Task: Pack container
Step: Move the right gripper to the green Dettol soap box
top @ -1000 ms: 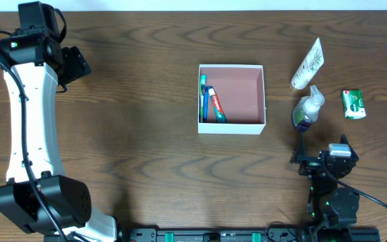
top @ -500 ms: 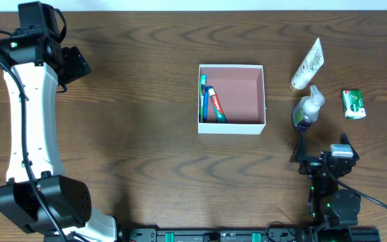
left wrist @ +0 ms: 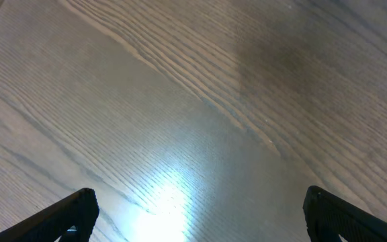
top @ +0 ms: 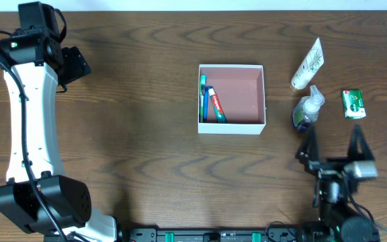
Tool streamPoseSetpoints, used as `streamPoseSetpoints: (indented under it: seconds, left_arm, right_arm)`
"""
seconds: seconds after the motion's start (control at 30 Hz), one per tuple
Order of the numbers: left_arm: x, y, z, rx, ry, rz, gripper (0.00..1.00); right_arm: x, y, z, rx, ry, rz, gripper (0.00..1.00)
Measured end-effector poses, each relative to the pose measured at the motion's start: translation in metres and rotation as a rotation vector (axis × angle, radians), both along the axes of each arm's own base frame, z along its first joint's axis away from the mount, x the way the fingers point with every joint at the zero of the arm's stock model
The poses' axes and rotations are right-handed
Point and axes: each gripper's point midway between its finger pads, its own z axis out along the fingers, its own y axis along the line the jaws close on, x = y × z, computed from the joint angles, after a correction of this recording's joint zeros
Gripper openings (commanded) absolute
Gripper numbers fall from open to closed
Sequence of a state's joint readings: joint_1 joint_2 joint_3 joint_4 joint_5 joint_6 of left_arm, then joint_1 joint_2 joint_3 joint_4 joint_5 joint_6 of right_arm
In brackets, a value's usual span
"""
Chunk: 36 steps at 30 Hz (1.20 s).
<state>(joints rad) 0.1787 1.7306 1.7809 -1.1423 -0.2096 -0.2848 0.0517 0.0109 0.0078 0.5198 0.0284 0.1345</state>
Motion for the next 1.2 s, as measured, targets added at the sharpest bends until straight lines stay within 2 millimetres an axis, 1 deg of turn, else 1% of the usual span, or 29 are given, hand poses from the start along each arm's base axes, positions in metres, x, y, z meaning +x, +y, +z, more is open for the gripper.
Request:
streamPoseSetpoints:
  seconds: [0.1, 0.17, 0.23, 0.3, 0.4, 0.47, 0.5, 0.57, 0.63, 0.67, 0.73, 0.77, 0.83, 0.93, 0.97, 1.0, 1.07, 1.1, 1.13, 1.2]
  left_arm:
    - [0.0, 0.0, 0.0, 0.0, 0.0, 0.0, 0.98]
    - [0.0, 0.0, 0.0, 0.0, 0.0, 0.0, 0.98]
    - [0.0, 0.0, 0.0, 0.0, 0.0, 0.0, 0.98]
    - [0.0, 0.0, 0.0, 0.0, 0.0, 0.0, 0.98]
    - [0.0, 0.0, 0.0, 0.0, 0.0, 0.0, 0.98]
    - [0.0, 0.0, 0.0, 0.0, 0.0, 0.0, 0.98]
    - [0.0, 0.0, 0.0, 0.0, 0.0, 0.0, 0.98]
    - [0.0, 0.0, 0.0, 0.0, 0.001, 0.0, 0.98]
    - [0.0, 0.0, 0.0, 0.0, 0.0, 0.0, 0.98]
    - [0.0, 0.0, 0.0, 0.0, 0.001, 0.0, 0.98]
    - [0.0, 0.0, 0.0, 0.0, -0.001, 0.0, 0.98]
    - [0.0, 0.0, 0.0, 0.0, 0.001, 0.0, 0.98]
    - [0.0, 0.0, 0.0, 0.0, 0.001, 0.0, 0.98]
    - [0.0, 0.0, 0.0, 0.0, 0.0, 0.0, 0.98]
    - [0.0, 0.0, 0.0, 0.0, 0.001, 0.001, 0.98]
    - [0.0, 0.0, 0.0, 0.001, 0.0, 0.001, 0.98]
    - [0.0, 0.0, 0.0, 0.0, 0.001, 0.0, 0.98]
    - [0.0, 0.0, 0.0, 0.0, 0.001, 0.0, 0.98]
    - [0.0, 0.0, 0.0, 0.0, 0.001, 0.0, 0.98]
    - [0.0, 0.0, 0.0, 0.0, 0.001, 0.0, 0.98]
  right_arm:
    - [-0.014, 0.0, 0.024, 0.0, -0.099, 0.0, 0.99]
    - [-0.02, 0.0, 0.037, -0.001, -0.124, -0.001, 0.99]
    - [-0.028, -0.001, 0.056, -0.006, -0.155, -0.004, 0.99]
    - [-0.039, 0.0, 0.081, -0.023, -0.184, -0.011, 0.99]
    - [-0.057, 0.003, 0.126, -0.075, -0.217, -0.021, 0.99]
    - [-0.062, 0.004, 0.153, -0.111, -0.212, -0.032, 0.99]
    - [-0.062, 0.005, 0.168, -0.132, -0.2, -0.04, 0.99]
    - [-0.054, 0.007, 0.19, -0.172, -0.161, -0.055, 0.99]
    - [-0.033, 0.008, 0.205, -0.227, -0.078, -0.073, 0.99]
    - [-0.017, 0.009, 0.212, -0.259, -0.018, -0.084, 0.99]
    - [0.016, 0.007, 0.213, -0.313, 0.124, -0.109, 0.99]
    - [0.036, 0.004, 0.213, -0.337, 0.202, -0.13, 0.99]
    - [0.067, -0.005, 0.21, -0.362, 0.333, -0.176, 0.99]
    - [0.109, -0.02, 0.19, -0.403, 0.579, -0.24, 0.99]
    - [0.117, -0.027, 0.183, -0.414, 0.654, -0.258, 0.99]
    - [0.124, -0.034, 0.178, -0.421, 0.716, -0.28, 0.99]
    - [0.126, -0.053, 0.168, -0.421, 0.85, -0.32, 0.99]
    - [0.124, -0.062, 0.164, -0.411, 0.907, -0.335, 0.99]
    - [0.119, -0.076, 0.162, -0.386, 0.962, -0.36, 0.99]
    - [0.107, -0.1, 0.161, -0.322, 1.029, -0.392, 0.99]
